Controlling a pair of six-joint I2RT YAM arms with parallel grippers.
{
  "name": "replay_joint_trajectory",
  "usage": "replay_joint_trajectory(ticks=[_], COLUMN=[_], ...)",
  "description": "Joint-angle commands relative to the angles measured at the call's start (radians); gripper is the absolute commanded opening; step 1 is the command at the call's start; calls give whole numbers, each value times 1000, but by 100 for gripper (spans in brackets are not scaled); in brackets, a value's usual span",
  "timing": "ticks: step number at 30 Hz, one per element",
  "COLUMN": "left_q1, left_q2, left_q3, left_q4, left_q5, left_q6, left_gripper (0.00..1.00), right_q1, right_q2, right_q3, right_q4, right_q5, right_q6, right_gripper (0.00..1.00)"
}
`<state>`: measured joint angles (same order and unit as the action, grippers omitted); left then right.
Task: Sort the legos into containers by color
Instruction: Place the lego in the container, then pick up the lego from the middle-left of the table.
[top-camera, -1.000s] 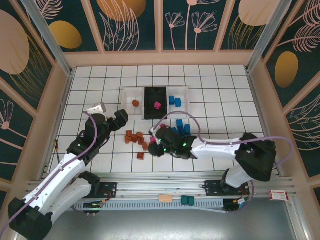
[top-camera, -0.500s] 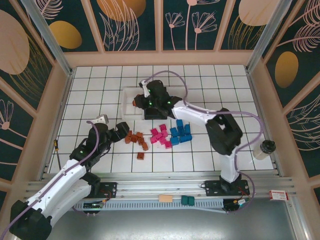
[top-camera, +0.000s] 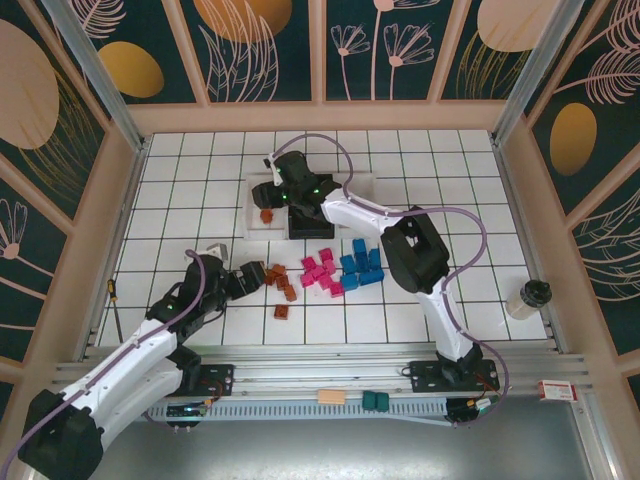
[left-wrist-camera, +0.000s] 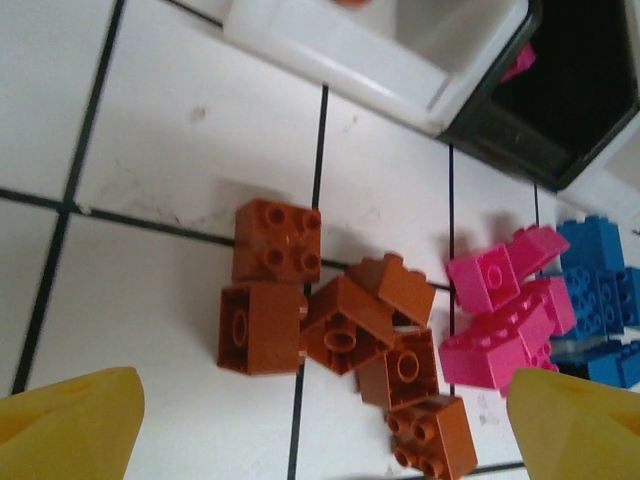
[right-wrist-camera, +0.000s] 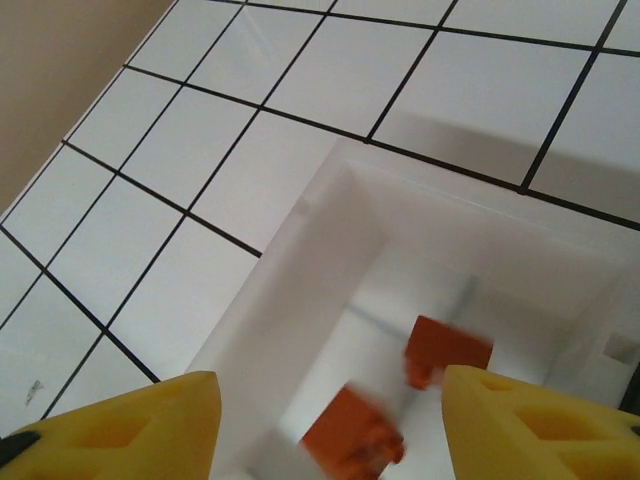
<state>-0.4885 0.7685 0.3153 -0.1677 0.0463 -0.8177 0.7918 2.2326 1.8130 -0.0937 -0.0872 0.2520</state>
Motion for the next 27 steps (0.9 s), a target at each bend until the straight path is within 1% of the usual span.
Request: replay_joint_trajectory(ticks=[1,3,6,8,12,14,18,21,27], left_q1=[-65,-139,-205,-253,-349,-390,-446,-478,-547], left_q2=[18,56,125,153,230,295,398,455,504], left_q3=[-2,16,30,34,68,95,142,164,162], left_q4=[28,26,32,28,25,15,-3,-34,-81], left_q5=[14,-24,-36,-67,-117,-149,-197,-231,-279], left_q6=[-16,-23,-39,-44,-51,-51,-56,-67,-110], left_gripper=[89,89,88,86,85,82,71,70,62], right_q1=[-8,-14,-26,-32,-41,-51,-66,-78,-99], right_q2=[-126,-196,-305,-372,-485,-539,-626,-677,-740], right_q3=[-77,-180,-344,-437,-587,-654,-745,-785,-829], right_q4=[61,117,187,212,242,257,274,276,290], right_q5=[21,16,12,19,36,41,50,53,52], right_q6=[28,52,85,92,102,109,117,120,124], right_gripper=[62,63,64,64,64,65,65,65,65])
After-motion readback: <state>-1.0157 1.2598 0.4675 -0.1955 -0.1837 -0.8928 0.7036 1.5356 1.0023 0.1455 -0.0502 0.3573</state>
